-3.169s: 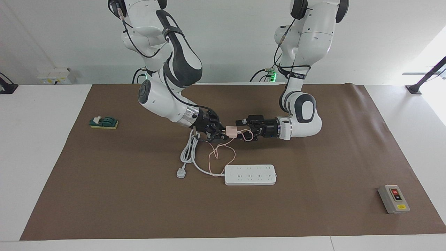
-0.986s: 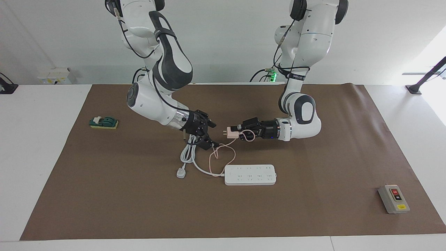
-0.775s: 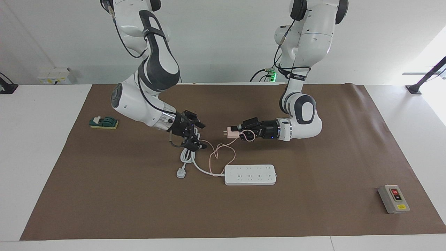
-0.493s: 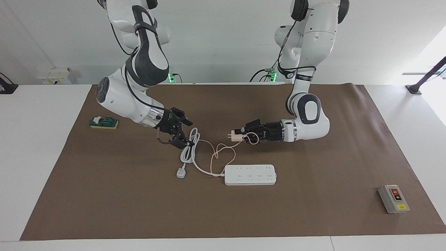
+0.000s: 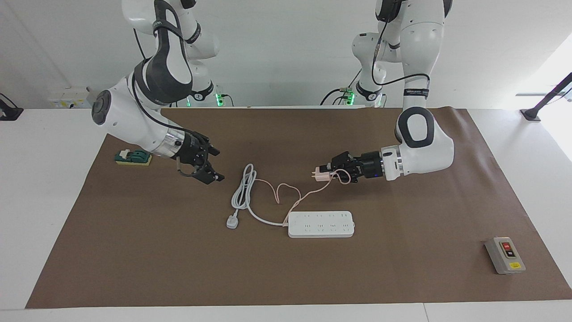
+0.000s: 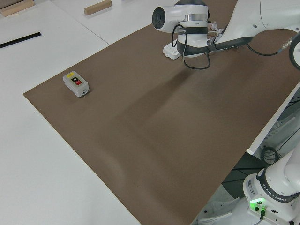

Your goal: Plug charger into power strip

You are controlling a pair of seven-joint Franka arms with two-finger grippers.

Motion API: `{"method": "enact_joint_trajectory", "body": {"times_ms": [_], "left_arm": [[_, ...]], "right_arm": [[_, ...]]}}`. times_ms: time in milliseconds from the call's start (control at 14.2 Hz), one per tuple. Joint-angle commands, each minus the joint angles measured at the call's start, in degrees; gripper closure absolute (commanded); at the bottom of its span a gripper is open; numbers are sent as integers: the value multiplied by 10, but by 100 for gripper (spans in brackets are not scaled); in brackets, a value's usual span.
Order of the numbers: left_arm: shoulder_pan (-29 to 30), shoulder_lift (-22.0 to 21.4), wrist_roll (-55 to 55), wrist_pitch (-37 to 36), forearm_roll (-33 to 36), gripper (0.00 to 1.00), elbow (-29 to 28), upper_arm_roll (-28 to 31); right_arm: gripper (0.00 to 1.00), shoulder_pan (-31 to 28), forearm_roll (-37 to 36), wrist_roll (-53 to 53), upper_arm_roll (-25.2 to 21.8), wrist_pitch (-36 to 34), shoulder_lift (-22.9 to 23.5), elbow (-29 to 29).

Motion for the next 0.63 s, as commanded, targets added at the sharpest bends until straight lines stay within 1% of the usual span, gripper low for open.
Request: {"method": "enact_joint_trajectory", "body": {"times_ms": [0, 70, 282, 423, 493, 563], "left_arm": [[5, -48, -113, -10, 105, 100, 14, 0], [16, -55, -159, -44, 156, 100, 36, 1], [60, -49, -264, -195, 268, 100, 130, 2], [95, -50, -266, -246, 332, 100, 145, 2], [126, -50, -258, -282, 354, 100, 150, 2], [157, -46, -241, -325, 379, 100, 173, 2]], "right_arm": [[0, -19, -44, -57, 5, -29, -20, -4], [0, -26, -54, -72, 6, -38, -22, -3], [0, -39, -87, -132, 5, -58, -33, -3], [0, -45, -113, -178, 5, -67, -44, -3], [0, -46, -126, -200, 5, -74, -51, -3], [0, -46, -139, -220, 5, -81, -57, -3]]}}
